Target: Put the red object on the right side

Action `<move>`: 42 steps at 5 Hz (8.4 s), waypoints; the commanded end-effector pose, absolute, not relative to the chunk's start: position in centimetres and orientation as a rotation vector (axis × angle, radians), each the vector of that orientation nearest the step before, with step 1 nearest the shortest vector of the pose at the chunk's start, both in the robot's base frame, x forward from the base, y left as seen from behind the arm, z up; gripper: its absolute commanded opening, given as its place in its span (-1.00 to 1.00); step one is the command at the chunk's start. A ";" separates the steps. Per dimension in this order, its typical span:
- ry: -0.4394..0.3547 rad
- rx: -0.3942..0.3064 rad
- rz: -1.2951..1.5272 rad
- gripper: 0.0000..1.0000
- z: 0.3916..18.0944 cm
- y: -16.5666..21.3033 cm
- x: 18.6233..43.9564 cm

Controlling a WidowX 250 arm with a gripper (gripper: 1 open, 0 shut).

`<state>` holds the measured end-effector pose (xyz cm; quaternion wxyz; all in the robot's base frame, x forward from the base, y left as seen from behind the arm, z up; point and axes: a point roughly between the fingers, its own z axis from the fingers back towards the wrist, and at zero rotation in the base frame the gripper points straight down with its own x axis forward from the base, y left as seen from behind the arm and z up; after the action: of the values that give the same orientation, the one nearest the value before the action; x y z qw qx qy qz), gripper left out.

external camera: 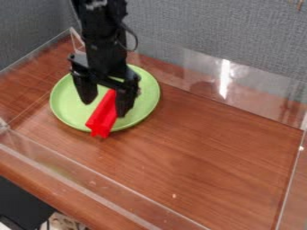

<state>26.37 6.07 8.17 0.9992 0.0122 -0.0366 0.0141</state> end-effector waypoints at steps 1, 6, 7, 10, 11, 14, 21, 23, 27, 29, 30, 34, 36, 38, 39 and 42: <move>-0.091 0.032 0.035 1.00 9.5 7.8 26.7; -0.078 0.044 0.091 -1.00 8.5 6.0 27.2; -0.115 0.034 0.060 -1.00 9.9 5.2 28.0; -0.133 -0.048 -0.232 -1.00 10.0 -7.5 27.1; -0.131 -0.026 -0.043 -1.00 10.8 -3.4 26.6; -0.105 -0.001 0.180 -1.00 10.2 -1.4 25.3; -0.087 -0.010 -0.077 -1.00 5.1 -2.5 24.7; -0.110 -0.021 -0.215 -1.00 5.6 -3.2 24.2; -0.166 0.017 -0.078 -1.00 9.5 -4.2 23.7; -0.163 0.024 -0.058 -1.00 9.6 -4.3 24.1; -0.159 0.022 -0.125 -1.00 9.0 -4.2 24.6; -0.174 0.031 -0.127 -1.00 6.4 -2.7 25.6; -0.203 0.044 -0.068 -1.00 7.4 -3.3 25.2; -0.220 0.056 -0.051 -1.00 8.6 -0.9 24.4; -0.230 0.051 -0.095 -1.00 9.0 -0.8 24.0; -0.216 0.045 -0.060 -1.00 10.4 -4.0 25.3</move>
<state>24.55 -3.97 9.04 0.9957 0.0264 -0.0821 -0.0334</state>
